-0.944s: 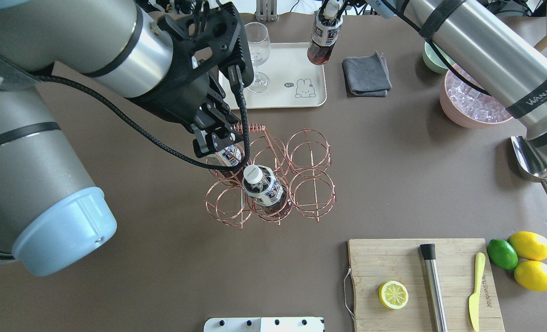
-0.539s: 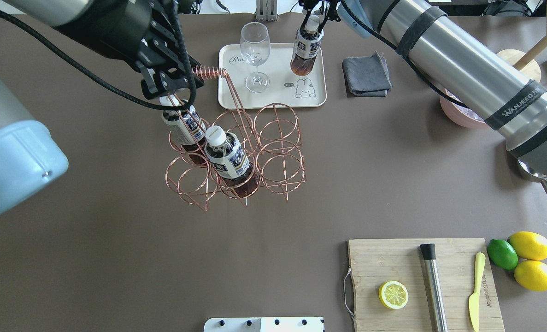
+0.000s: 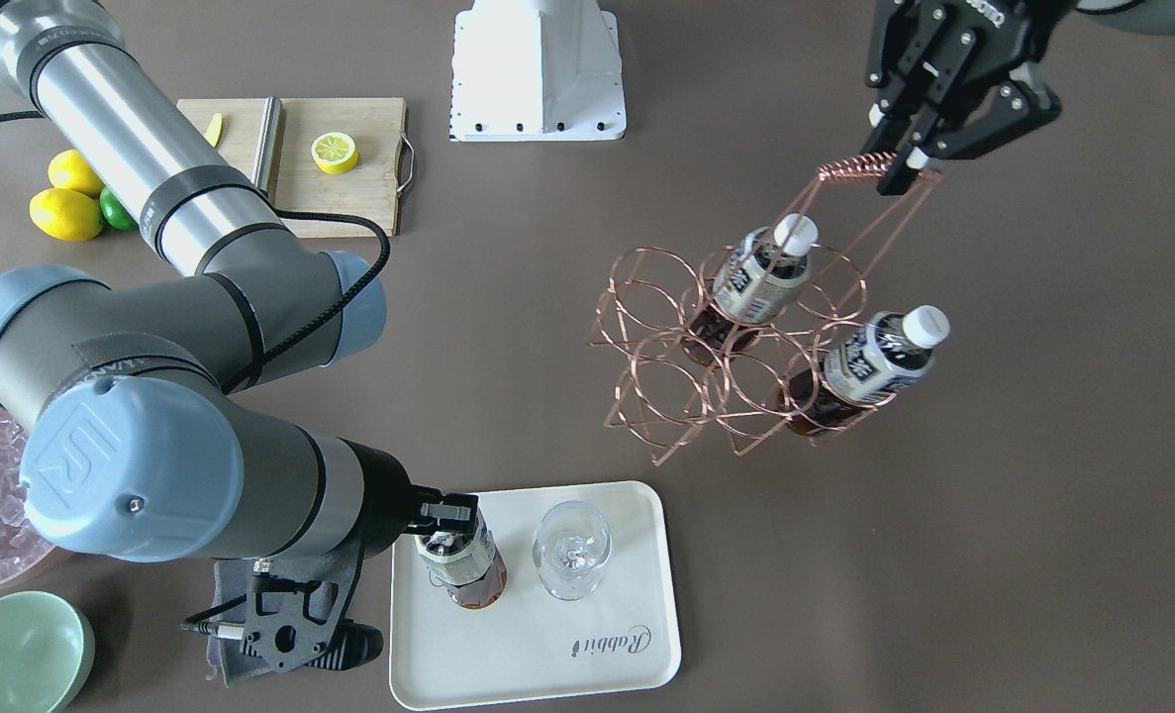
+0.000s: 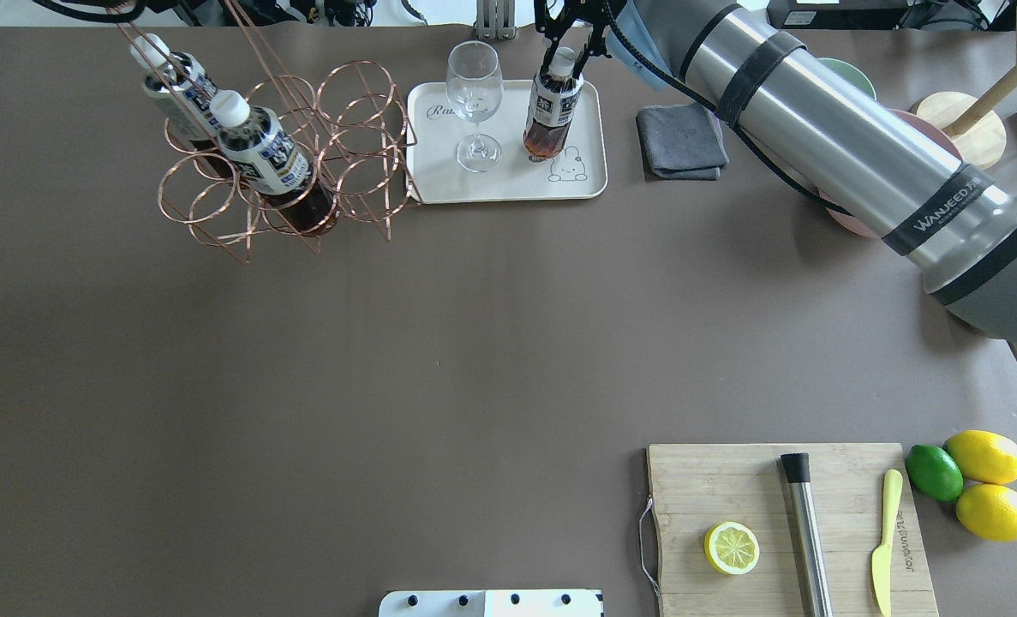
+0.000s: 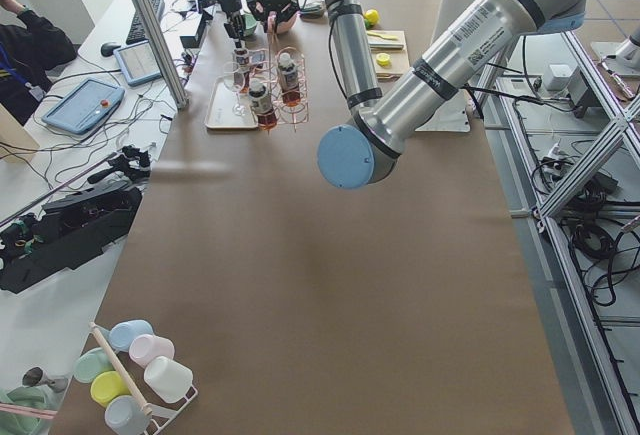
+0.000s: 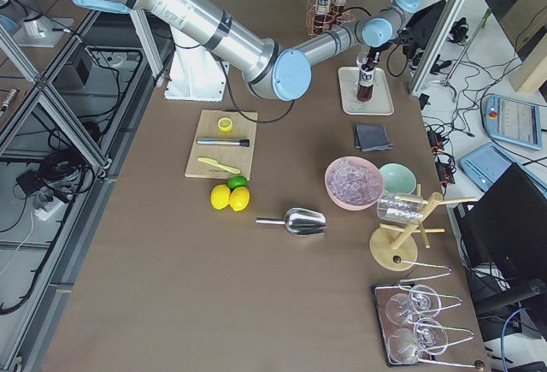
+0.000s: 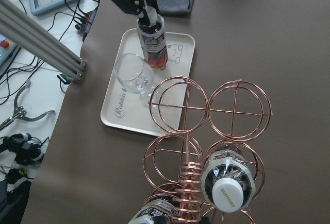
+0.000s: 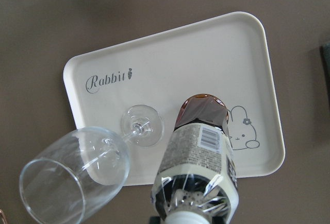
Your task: Take tea from basket to plate
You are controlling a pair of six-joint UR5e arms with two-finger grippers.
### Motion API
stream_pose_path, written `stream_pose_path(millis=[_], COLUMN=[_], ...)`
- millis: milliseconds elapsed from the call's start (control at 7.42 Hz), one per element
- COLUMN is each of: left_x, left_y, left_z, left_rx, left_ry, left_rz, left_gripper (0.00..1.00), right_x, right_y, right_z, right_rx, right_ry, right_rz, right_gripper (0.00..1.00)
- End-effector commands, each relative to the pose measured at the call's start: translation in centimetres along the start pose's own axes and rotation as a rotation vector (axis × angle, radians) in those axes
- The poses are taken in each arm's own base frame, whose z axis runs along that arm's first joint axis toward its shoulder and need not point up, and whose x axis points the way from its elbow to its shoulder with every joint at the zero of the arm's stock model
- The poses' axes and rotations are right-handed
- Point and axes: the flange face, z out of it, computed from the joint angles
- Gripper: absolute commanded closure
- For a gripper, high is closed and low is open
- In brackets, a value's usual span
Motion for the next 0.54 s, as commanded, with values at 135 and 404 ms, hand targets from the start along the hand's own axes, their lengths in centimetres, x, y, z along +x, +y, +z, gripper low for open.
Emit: stream_pose_path(millis=[135,404], left_x=[-15.8,-21.7], left_y=[14.6,19.6], left_z=[1.3,2.3], left_rx=[-0.192,-0.202], left_ry=[-0.031,-0.063], left_rz=[-0.048,-0.036], left_gripper=[1.00,1.00], right_x=[-0.1,-0.1], right_y=[0.2,0.1], right_z=[0.3,0.2], right_rx=[-0.004,-0.002], right_ry=[0.001,0.002], right_rz=[-0.007,-0.006], right_gripper=[0.65,0.55])
